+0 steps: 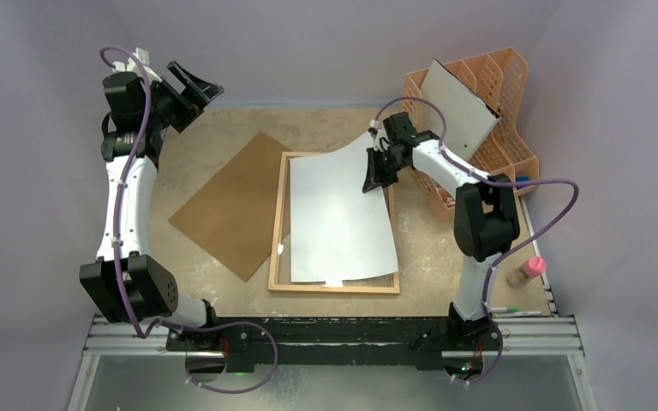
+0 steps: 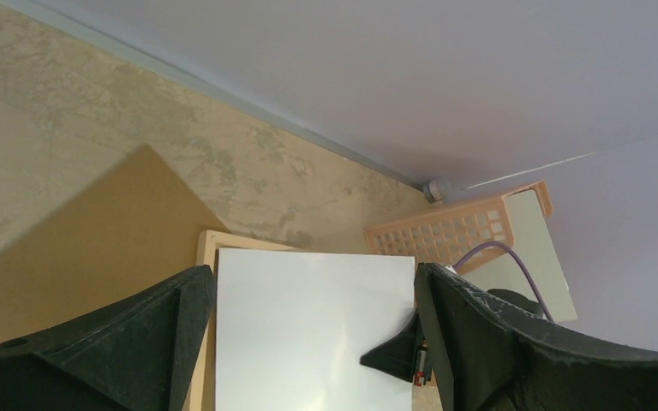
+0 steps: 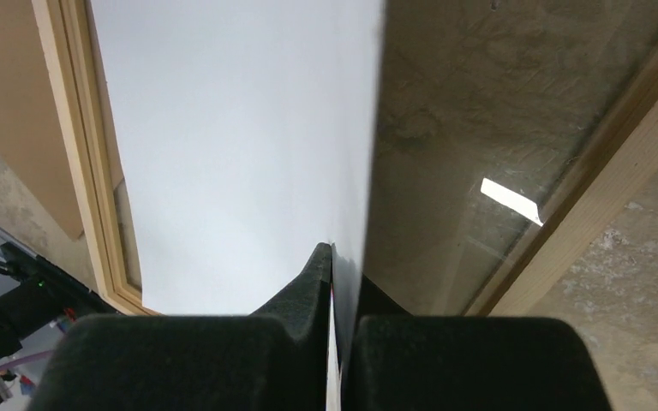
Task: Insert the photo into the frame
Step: Turn over the photo from the photo frame.
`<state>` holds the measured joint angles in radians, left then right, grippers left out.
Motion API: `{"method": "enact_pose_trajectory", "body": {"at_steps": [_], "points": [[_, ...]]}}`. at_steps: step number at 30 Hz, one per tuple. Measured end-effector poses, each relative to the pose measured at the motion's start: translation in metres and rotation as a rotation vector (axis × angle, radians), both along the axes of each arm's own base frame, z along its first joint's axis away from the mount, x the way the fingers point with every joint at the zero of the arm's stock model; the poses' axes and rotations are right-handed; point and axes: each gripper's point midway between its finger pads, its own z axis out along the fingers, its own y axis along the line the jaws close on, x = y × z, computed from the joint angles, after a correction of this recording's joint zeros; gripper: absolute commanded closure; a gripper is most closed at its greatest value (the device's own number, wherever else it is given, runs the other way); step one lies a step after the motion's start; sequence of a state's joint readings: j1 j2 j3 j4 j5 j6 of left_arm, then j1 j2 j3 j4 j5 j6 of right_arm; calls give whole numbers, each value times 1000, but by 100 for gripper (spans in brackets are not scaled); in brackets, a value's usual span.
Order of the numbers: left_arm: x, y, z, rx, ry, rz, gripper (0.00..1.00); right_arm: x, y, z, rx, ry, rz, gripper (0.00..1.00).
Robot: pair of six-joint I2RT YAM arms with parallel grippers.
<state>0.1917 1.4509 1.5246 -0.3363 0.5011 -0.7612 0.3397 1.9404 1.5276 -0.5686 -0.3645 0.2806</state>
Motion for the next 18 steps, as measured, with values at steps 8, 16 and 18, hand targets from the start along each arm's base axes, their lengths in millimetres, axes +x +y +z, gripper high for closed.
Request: {"method": "enact_pose_trajectory", "body": {"at_steps": [8,16,18], "points": [[-1,-3,-50,-15,98,2,12,-4,2,-19,24,31,-54,100],[-1,-9,-90,-28,178,-13,13,-1,10,-20,72,43,-93,94],[2,-10,-98,-27,189,-18,13,0,10,-21,72,41,-94,92]]}}
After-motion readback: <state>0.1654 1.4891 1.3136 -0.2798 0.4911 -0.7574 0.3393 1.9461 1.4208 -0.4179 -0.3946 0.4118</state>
